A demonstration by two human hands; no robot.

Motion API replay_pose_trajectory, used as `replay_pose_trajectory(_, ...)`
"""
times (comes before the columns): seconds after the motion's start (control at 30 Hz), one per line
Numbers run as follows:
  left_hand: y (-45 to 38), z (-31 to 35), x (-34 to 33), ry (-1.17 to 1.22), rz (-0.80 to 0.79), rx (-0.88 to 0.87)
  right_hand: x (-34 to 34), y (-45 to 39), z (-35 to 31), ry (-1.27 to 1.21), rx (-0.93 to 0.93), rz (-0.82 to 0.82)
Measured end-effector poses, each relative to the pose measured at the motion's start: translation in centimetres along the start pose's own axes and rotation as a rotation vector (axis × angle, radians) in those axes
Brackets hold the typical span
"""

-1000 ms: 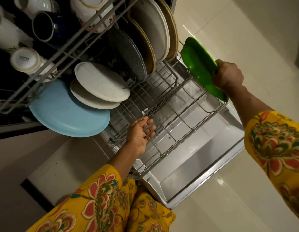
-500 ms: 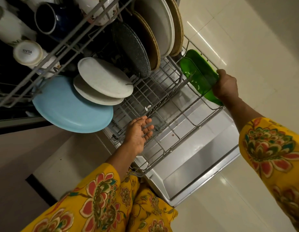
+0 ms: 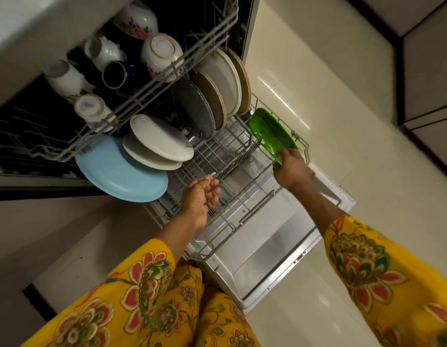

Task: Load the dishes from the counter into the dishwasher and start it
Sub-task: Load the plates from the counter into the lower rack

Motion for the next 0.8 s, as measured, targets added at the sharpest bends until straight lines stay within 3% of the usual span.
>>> replay_pose_trajectory(0.5, 15.1, 8.0, 3.0, 0.102, 0.021, -0.257, 7.5, 15.5, -15.2, -0.033, 0.326, -0.036)
replay_pose_trajectory(0.8, 25.3, 11.6, 11.0, 0.227, 0.123, -0.513, 9.1, 25.2, -25.4, -0.033, 0.586, -0.059)
Point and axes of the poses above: each hand's wrist, its own y-axis away from the middle knuckle, its own x-axis out of the back of the hand, z = x × y, the point moved 5 cm from there along -y, towards the middle knuckle, and after that the axes turned 3 degrees about -x, right-handed, at the moved point
